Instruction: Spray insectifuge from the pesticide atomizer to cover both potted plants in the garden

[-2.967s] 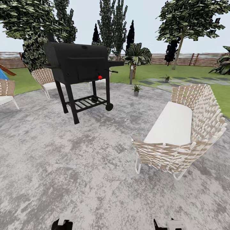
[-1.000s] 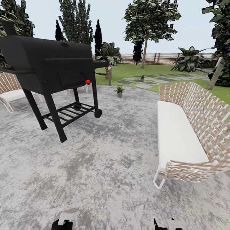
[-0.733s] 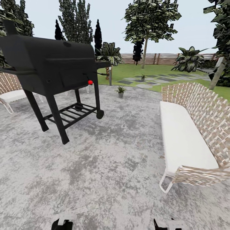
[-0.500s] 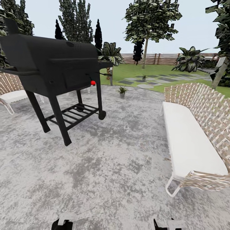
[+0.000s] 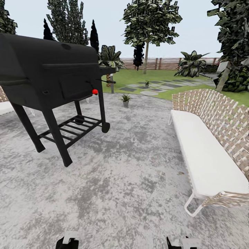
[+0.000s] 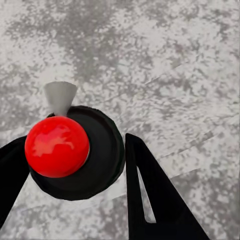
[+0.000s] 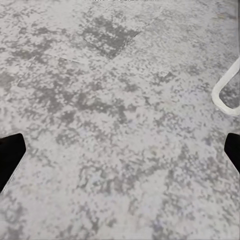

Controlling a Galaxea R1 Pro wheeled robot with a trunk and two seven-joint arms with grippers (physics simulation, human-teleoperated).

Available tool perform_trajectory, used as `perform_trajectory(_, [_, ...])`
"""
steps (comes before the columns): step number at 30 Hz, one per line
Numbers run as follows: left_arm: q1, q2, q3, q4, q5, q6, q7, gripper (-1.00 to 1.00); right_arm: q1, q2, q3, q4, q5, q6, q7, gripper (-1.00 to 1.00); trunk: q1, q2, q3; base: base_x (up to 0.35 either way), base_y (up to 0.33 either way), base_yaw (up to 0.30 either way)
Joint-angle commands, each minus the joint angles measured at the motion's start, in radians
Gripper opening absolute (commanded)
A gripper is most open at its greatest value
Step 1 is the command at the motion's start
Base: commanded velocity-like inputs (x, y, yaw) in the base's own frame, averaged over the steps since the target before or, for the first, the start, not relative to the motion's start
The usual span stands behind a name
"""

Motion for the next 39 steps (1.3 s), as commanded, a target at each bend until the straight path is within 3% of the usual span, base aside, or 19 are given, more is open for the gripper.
perform_trajectory(1, [0.0, 0.001, -0.008, 0.0, 0.007, -0.003, -0.001, -1.0, -0.001, 0.0, -0.002, 0.0, 0.005, -0.003, 0.0, 1.0, 0.0, 0.0, -0.001, 0.238, 0.259, -0.265])
perform_trajectory(20, [0.0, 0.001, -0.008, 0.0, 0.007, -0.003, -0.001, -1.0, -0.001, 0.0, -0.002, 0.001, 0.005, -0.003, 0.001, 1.0, 0.0, 0.0, -0.001, 0.24, 0.233, -0.265])
perform_trajectory(39, [0.006, 0.005, -0.006, -0.001, 0.009, -0.002, 0.0, -1.0, -0.001, 0.0, -0.001, 0.0, 0.005, -0.003, 0.001, 1.0, 0.0, 0.0, -0.001, 0.246, 0.065, -0.238])
